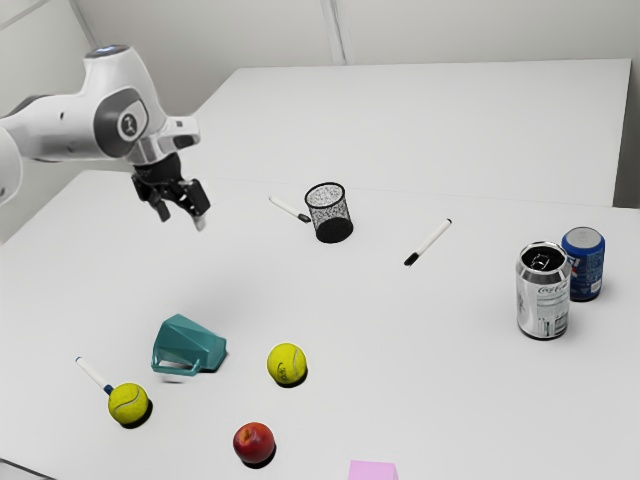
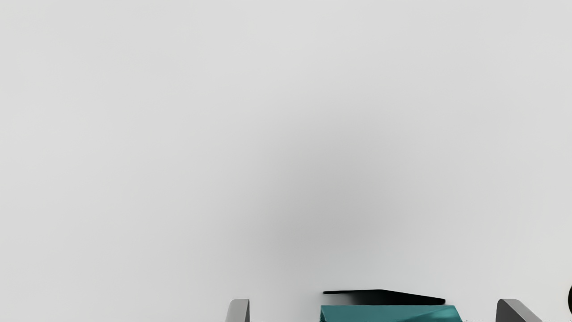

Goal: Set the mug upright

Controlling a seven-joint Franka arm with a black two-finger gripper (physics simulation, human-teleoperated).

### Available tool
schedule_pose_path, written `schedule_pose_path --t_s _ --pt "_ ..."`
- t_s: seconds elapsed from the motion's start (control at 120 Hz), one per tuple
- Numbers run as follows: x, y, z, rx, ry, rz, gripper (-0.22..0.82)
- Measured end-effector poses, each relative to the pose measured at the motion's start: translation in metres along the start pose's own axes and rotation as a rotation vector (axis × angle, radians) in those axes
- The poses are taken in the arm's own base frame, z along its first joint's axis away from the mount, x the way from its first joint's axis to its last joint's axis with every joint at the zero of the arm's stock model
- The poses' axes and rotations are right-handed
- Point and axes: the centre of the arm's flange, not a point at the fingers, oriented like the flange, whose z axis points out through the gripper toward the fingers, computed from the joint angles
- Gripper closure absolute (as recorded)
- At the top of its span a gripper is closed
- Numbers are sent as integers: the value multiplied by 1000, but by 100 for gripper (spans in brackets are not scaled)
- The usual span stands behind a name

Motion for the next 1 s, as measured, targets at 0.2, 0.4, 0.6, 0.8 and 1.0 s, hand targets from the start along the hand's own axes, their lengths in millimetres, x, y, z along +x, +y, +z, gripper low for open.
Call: schedule_pose_path --t_s 0.2,0.4,0.6,0.8,1.0 --pt "-26 -24 31 -127 -13 -84 0" --pt "-47 -78 97 -341 -82 -171 0" --pt "-66 -92 136 -525 -110 -184 0" --pt "-93 -89 165 -671 -128 -221 0" --pt "-108 -87 175 -749 -150 -255 0"
